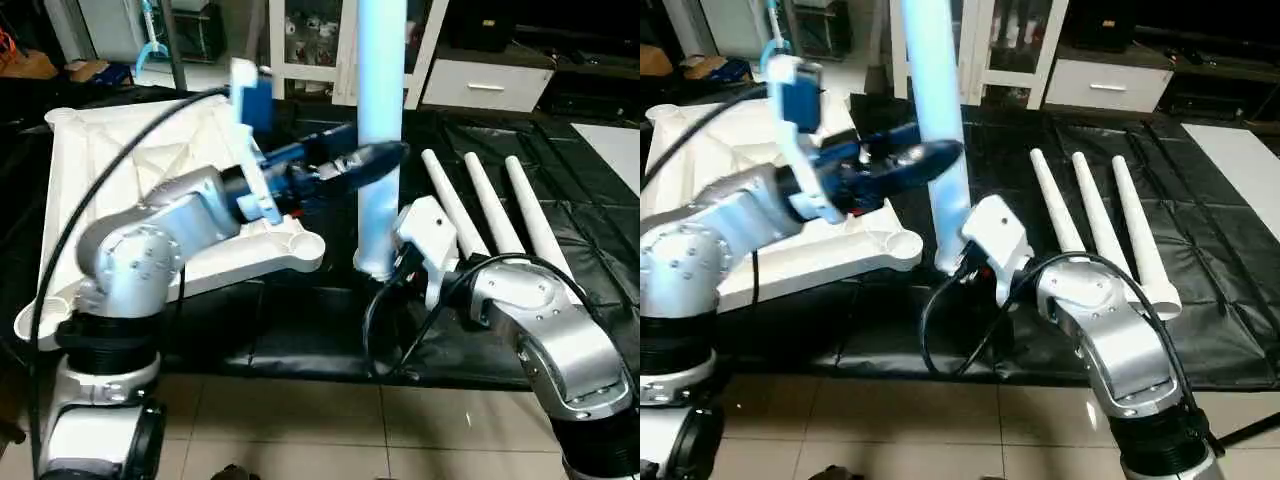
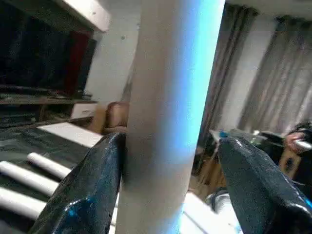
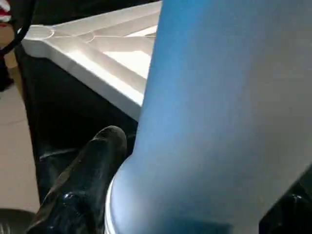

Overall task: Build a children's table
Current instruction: Pick table leg

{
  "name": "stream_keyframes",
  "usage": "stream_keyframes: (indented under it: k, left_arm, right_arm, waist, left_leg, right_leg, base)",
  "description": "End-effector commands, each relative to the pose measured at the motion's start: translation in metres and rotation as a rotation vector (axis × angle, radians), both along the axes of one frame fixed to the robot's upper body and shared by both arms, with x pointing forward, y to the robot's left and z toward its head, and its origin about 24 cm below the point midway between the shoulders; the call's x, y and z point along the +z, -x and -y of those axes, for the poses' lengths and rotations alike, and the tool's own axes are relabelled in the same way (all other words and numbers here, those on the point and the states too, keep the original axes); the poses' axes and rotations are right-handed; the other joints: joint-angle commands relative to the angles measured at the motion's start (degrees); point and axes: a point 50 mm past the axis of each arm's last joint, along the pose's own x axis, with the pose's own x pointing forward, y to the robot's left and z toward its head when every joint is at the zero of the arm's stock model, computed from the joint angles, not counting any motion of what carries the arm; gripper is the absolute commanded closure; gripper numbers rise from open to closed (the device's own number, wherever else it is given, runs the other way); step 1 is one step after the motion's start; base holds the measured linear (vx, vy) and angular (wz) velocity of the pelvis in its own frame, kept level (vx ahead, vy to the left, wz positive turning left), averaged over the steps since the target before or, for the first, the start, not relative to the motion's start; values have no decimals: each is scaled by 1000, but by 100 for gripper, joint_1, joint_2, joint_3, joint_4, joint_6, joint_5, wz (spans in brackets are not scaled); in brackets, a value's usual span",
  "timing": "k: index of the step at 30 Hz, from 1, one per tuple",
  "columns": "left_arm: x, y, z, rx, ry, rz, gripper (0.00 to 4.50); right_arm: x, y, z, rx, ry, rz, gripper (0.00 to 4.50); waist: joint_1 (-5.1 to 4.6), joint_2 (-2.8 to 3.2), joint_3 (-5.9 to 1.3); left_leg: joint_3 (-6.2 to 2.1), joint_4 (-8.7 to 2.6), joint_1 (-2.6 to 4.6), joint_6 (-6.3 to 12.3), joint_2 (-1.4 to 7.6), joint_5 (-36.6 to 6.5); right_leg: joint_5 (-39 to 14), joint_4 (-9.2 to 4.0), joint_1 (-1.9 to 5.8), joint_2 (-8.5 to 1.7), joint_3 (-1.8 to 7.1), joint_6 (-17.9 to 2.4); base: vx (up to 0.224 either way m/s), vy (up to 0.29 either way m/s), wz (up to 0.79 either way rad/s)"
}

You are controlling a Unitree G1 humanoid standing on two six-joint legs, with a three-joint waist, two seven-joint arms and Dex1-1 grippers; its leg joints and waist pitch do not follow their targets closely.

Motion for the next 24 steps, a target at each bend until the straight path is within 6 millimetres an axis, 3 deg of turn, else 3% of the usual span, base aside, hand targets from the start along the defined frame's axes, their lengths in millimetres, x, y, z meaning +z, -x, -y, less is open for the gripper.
stream_keyframes:
  k: [1, 7, 8, 16, 19, 24]
  left_arm:
    - [7, 2, 1, -30, 2, 30, 118]
    - [3, -9, 1, 86, -84, 52, 118]
    - [2, -11, 1, 106, -94, 54, 146]
    - [2, -25, -4, 221, -85, 30, 193]
    - [0, -25, -5, 229, -84, 25, 235]
    - [1, -27, -7, 242, -52, 6, 256]
  right_arm:
    - [1, 3, 1, 5, 22, 8, 170]
    - [-5, 4, 2, 4, 74, 7, 171]
    - [-5, 4, 2, 3, 74, 7, 171]
    - [-6, 5, 2, 7, 92, 9, 174]
    - [-7, 4, 2, 3, 93, 12, 174]
    - [-6, 3, 1, -7, 91, 22, 175]
  waist:
    - [-6, 91, -412]
    - [10, 93, -406]
    - [6, 93, -404]
    - [18, 94, -421]
    - [16, 93, -421]
    - [23, 86, -417]
  left_leg:
    - [-63, -442, 147, -362, 193, -992]
    - [-64, -448, 158, -372, 201, -1067]
    - [-66, -451, 156, -368, 207, -1078]
    - [-68, -432, 154, -349, 200, -941]
    - [-67, -432, 152, -330, 203, -936]
    - [-63, -428, 149, -319, 198, -962]
  right_leg:
    - [-374, -415, 199, -315, 187, -1200]
    - [-486, -427, 199, -321, 191, -1167]
    - [-492, -436, 197, -321, 193, -1158]
    - [-250, -410, 210, -324, 188, -1226]
    - [-211, -405, 213, -329, 187, -1251]
    - [-245, -413, 215, -330, 191, -1274]
  base:
    - [0, 0, 0]
    - [0, 0, 0]
    - [0, 0, 0]
    - [0, 0, 0]
    - [0, 0, 0]
    - [0, 0, 0]
